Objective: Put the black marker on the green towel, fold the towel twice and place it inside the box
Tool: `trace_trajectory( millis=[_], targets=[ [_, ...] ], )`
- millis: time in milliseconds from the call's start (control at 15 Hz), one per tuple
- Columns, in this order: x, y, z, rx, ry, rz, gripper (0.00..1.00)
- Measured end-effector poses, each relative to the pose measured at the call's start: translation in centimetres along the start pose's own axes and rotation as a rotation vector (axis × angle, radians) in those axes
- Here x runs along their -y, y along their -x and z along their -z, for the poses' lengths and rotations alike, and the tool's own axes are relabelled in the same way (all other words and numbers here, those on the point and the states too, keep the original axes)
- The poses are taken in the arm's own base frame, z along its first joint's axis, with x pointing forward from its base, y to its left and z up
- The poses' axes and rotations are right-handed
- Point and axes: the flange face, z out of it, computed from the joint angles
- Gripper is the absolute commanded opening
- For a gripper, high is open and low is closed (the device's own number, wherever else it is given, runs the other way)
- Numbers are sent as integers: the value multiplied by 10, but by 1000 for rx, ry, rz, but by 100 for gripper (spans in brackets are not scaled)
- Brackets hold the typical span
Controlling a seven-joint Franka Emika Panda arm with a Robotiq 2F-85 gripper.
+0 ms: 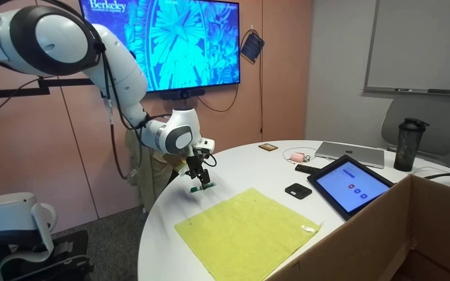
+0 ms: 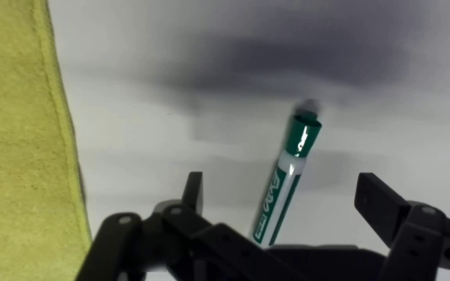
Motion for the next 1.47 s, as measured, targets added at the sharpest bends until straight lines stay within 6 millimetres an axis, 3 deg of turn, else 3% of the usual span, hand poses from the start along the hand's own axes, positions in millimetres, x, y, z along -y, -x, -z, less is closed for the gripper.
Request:
trace_trajectory(
  millis=[600, 667, 733, 1200, 1400, 1467],
  targets=[
    [8, -24, -41, -27, -7, -11, 100],
    [8, -25, -43, -26, -5, -10, 75],
    [9, -27, -43, -25, -3, -9, 75],
    [14, -39, -36, 3, 43, 10, 21],
    [17, -42, -33, 25, 79, 31, 11],
    [18, -42, -32, 35, 93, 38, 16]
  ],
)
